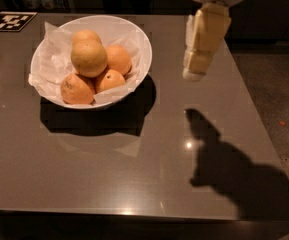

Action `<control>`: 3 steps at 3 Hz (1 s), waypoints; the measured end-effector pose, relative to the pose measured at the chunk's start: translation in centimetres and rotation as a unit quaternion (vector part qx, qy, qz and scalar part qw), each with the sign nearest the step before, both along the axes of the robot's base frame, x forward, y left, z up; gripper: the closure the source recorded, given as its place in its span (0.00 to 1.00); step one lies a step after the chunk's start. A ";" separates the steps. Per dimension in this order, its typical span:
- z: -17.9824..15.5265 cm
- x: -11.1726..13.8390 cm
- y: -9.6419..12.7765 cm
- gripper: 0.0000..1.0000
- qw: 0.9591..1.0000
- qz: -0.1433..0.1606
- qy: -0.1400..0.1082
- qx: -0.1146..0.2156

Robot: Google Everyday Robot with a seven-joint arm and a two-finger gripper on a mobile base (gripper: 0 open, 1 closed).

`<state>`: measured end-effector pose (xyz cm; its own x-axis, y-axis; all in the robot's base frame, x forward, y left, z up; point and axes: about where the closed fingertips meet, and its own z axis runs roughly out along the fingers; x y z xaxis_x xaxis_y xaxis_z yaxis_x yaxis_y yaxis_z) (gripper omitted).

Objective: Pick orange from white bowl

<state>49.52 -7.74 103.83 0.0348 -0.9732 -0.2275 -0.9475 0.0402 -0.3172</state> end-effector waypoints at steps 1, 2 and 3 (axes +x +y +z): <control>0.7 0.6 5.2 0.00 0.999 0.040 -0.011 -0.017; -0.1 2.0 9.6 0.00 0.996 0.072 -0.006 -0.043; 0.3 2.3 10.5 0.00 0.996 0.077 -0.021 -0.033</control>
Offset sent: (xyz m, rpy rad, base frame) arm 0.0242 0.1332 -0.0242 -0.2122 0.0844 0.2202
